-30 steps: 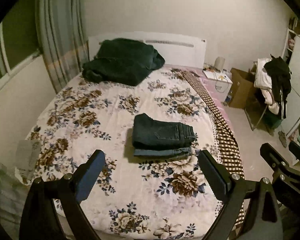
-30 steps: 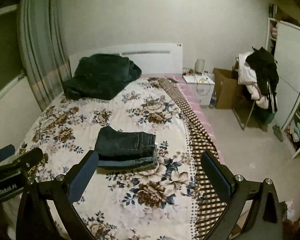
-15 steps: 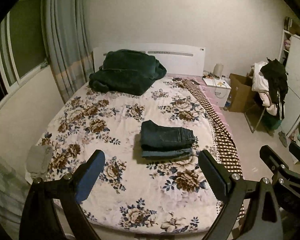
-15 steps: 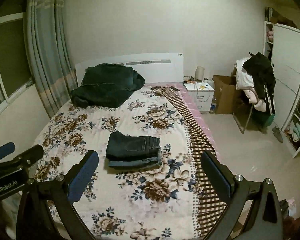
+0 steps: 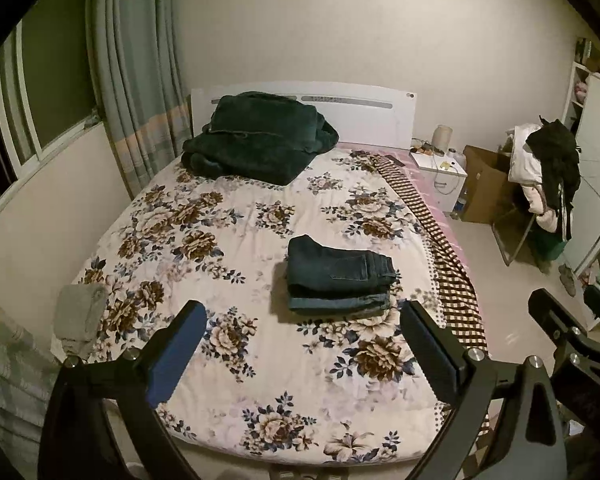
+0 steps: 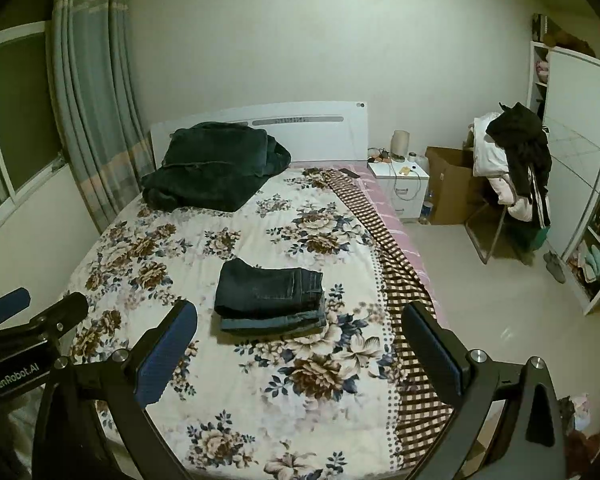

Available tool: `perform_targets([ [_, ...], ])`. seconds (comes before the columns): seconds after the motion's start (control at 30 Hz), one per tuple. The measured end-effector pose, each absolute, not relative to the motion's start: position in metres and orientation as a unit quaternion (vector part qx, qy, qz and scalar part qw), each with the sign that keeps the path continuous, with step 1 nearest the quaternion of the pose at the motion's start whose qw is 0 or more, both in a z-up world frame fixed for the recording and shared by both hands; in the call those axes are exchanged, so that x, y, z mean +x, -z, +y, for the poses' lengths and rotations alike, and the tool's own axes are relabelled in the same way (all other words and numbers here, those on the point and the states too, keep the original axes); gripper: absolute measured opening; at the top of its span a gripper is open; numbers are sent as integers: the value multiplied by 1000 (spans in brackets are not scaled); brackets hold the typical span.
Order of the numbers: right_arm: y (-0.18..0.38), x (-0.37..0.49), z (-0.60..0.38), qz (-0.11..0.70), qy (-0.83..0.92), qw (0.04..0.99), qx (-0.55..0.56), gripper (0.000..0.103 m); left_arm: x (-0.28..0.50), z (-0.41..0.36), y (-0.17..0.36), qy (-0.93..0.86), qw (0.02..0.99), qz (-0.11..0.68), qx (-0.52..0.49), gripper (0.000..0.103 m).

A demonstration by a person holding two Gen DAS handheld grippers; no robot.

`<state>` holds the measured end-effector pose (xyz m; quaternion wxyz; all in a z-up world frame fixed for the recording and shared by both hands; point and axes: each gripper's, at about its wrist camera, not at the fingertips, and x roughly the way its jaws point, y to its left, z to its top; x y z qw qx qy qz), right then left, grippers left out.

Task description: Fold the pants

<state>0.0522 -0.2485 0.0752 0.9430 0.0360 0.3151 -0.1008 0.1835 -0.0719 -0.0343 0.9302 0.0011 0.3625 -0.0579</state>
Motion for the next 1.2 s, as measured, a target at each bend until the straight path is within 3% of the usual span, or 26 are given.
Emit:
perform_targets([
  [1.2, -47, 53, -252, 325, 99, 940, 40, 103, 176, -77, 33, 44, 930, 365, 8, 99],
])
